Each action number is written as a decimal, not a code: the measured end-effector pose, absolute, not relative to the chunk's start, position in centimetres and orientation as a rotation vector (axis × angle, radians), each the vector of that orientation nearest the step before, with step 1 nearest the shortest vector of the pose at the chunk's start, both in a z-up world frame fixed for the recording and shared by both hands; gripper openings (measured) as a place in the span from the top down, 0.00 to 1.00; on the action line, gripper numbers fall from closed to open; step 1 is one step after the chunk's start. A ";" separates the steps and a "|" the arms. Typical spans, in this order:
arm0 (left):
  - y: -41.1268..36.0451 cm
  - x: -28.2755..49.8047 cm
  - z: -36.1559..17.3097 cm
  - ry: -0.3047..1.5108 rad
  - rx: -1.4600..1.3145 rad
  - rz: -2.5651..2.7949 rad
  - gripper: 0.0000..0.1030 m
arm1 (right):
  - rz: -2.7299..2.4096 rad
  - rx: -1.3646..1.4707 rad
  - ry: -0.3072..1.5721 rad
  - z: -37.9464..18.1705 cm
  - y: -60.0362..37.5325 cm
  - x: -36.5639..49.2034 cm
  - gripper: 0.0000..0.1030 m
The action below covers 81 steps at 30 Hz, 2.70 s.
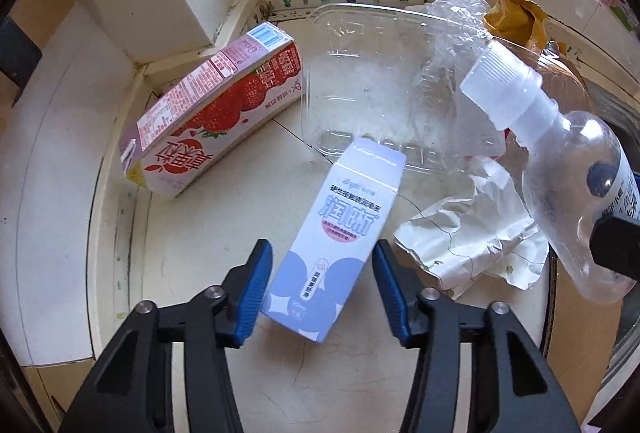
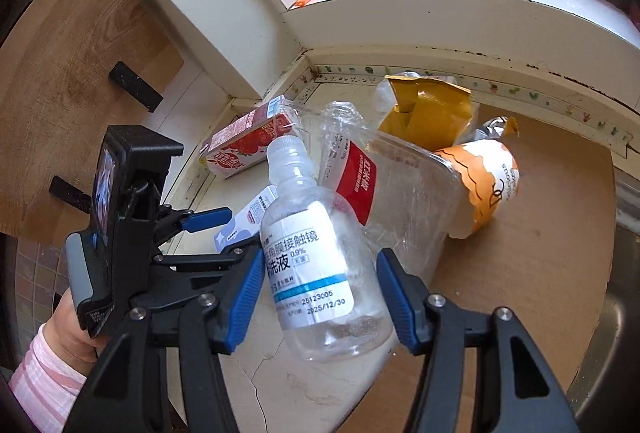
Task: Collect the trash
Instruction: 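Grasp the small white-and-blue box with the left tool while the right tool grasps the saline bottle, then carry the box and saline bottle down over the black trash bin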
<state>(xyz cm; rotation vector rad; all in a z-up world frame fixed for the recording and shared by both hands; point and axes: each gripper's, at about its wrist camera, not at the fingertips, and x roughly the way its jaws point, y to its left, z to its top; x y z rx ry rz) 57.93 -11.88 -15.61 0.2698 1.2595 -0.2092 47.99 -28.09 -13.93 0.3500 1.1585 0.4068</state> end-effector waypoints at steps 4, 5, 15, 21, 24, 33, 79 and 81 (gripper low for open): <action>-11.6 57.8 -15.5 1.256 0.248 -0.210 0.65 | 0.400 0.358 1.162 -14.4 -28.2 47.6 0.44; -11.6 57.6 -15.5 1.258 0.241 -0.211 0.67 | 0.400 0.362 1.163 -14.5 -28.2 47.5 0.44; -9.1 52.8 -12.4 1.177 0.229 -0.147 0.68 | 0.394 0.376 1.144 -13.7 -26.8 45.7 0.46; -8.2 48.7 -9.2 1.121 0.236 -0.134 0.68 | 0.392 0.391 1.107 -11.5 -25.6 42.8 0.47; -7.7 46.3 -7.8 1.095 0.241 -0.145 0.68 | 0.381 0.401 1.082 -10.0 -25.1 40.7 0.47; -4.9 34.6 -3.0 0.994 0.271 -0.189 0.68 | 0.349 0.455 0.997 -5.7 -23.4 31.4 0.47; -0.1 13.0 -48.1 1.586 -0.037 -0.203 0.66 | 0.130 0.491 1.654 -47.0 -14.7 5.6 0.46; -0.5 12.9 -50.4 1.593 -0.020 -0.198 0.66 | 0.126 0.487 1.681 -50.1 -14.6 5.8 0.46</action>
